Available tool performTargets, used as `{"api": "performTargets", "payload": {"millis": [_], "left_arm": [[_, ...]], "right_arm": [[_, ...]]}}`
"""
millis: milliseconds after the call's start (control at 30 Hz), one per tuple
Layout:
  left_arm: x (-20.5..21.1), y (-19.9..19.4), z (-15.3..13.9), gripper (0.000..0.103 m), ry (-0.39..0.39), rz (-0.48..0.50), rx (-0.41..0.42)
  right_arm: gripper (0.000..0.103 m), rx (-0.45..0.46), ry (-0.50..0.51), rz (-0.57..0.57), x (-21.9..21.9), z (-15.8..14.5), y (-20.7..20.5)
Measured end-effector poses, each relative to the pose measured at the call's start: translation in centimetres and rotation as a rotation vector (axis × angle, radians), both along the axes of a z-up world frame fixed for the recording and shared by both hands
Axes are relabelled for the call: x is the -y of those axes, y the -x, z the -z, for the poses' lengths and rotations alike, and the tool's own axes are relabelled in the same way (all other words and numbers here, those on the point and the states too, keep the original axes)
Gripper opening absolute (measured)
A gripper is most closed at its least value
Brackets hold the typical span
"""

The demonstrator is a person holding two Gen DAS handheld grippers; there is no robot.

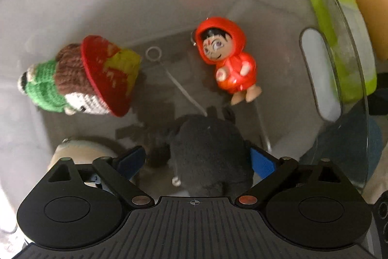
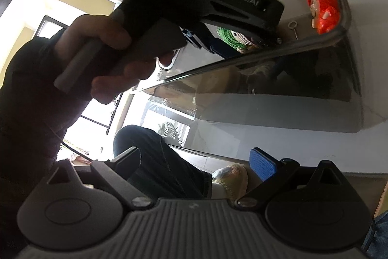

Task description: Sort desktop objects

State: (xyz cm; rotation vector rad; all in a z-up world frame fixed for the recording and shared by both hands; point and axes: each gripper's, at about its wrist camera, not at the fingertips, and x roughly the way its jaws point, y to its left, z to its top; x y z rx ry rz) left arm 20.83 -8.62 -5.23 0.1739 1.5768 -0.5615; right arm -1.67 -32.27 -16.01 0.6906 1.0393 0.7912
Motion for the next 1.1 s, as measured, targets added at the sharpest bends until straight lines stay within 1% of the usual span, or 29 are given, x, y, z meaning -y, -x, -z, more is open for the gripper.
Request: {"api": "performTargets", "payload": {"millis": [33, 67, 100, 167, 233, 267, 333, 367, 400, 500, 533, 600, 633, 667, 700, 733, 800, 833, 900, 1000, 1100], "left_arm": [[-0.1, -0.1, -0.1, 0.070, 0.025, -0.011, -0.006], [-0.2, -0.2, -0.5, 0.067, 0.037, -0.028, -0.006], [-0.3, -0.2, -0.9, 0.067, 0.041, -0.032, 0.006], [-0.3, -0.2, -1.8, 0.067, 0.028, -0.011, 0.061], [-1.0, -0.5, -2.3, 0.066, 0.043, -0.039, 0.050], [-1.3, -0.6, -2.3, 0.066, 0.050, -0.053, 0.024], [-1.7, -0.5, -2.0, 0.076, 0.037, -0.061, -0.026], [-1.7, -0.4, -1.7, 0.087, 0.032, -0.062, -0.051], [-1.6, -0.1, -1.4, 0.094, 0.031, -0.058, -0.075], [-0.9, 0.7, -0.2, 0.095, 0.027, -0.037, -0.151], [-0.4, 0.9, 0.2, 0.095, 0.016, -0.024, -0.160], [0.6, 1.4, 0.9, 0.095, -0.034, 0.001, -0.138], [0.9, 1.5, 1.2, 0.095, -0.067, 0.006, -0.121], [1.1, 1.6, 1.2, 0.093, -0.084, 0.007, -0.101], [1.1, 1.6, 0.8, 0.082, -0.074, 0.003, -0.080], [1.1, 1.5, 0.4, 0.076, -0.068, 0.000, -0.062], [0.9, 1.3, -0.4, 0.073, -0.064, -0.003, -0.035], [0.7, 1.2, -0.8, 0.073, -0.056, -0.016, -0.023], [0.4, 1.3, -1.3, 0.073, -0.065, -0.020, -0.003], [0.0, 1.7, -1.6, 0.072, -0.079, -0.027, 0.000], [-0.1, 2.1, -1.8, 0.073, -0.098, -0.029, 0.007]], "right_arm": [[0.098, -0.005, -0.001, 0.001, 0.0, 0.1, 0.0], [0.098, -0.008, -0.001, 0.001, 0.2, 0.0, 0.0], [0.098, -0.009, -0.001, 0.001, 0.2, 0.0, 0.0], [0.098, -0.010, -0.001, 0.000, 0.2, -0.1, 0.0], [0.098, -0.007, 0.002, 0.000, 0.2, -0.3, 0.0], [0.098, -0.005, 0.001, -0.002, 0.2, -0.3, 0.0], [0.098, -0.003, -0.001, -0.005, 0.2, -0.4, 0.1], [0.098, -0.004, 0.000, -0.005, 0.2, -0.4, 0.1], [0.098, -0.004, -0.001, -0.005, 0.2, -0.4, 0.0], [0.098, 0.000, -0.007, -0.008, 0.2, -0.5, 0.0], [0.098, 0.001, -0.006, -0.010, 0.2, -0.6, 0.1], [0.098, 0.006, 0.002, -0.012, 0.1, -0.7, 0.2], [0.098, 0.010, 0.005, -0.012, 0.2, -0.9, 0.2], [0.097, 0.013, 0.007, -0.012, 0.2, -1.0, 0.2], [0.098, 0.016, 0.008, -0.011, 0.2, -1.1, 0.3], [0.097, 0.023, 0.012, -0.010, 0.2, -1.3, 0.3], [0.097, 0.049, 0.028, -0.013, 0.1, -2.0, 0.3], [0.097, 0.067, 0.033, -0.016, 0.1, -2.5, 0.3], [0.097, 0.095, 0.036, -0.019, -0.2, -3.2, 0.3], [0.098, 0.138, 0.045, -0.017, 0.0, -4.5, 0.4], [0.097, 0.159, 0.049, -0.018, 0.3, -5.3, 0.5]]}}
